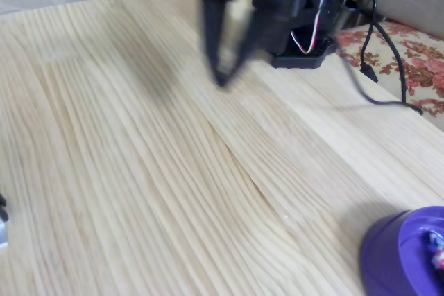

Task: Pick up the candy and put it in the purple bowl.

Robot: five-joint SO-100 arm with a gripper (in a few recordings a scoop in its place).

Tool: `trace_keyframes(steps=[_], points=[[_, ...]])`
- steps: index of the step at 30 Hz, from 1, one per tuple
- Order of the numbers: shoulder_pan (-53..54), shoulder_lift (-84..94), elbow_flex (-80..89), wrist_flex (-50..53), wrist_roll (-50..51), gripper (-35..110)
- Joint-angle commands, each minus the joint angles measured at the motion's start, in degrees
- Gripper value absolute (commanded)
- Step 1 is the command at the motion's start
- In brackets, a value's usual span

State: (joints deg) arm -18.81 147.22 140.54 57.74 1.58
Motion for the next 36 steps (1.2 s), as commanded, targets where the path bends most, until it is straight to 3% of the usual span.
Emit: trace_keyframes(steps=[1, 11, 18, 36], points=[[10.63, 10.02, 2.81, -0.44, -4.31, -1], [30.41, 25.49, 17.93, -0.53, -2.37, -1], [29.79, 41.57, 25.75, 9.58, 3.87, -1], [30.67, 41.75, 30.85, 7.12, 5.8, -1]])
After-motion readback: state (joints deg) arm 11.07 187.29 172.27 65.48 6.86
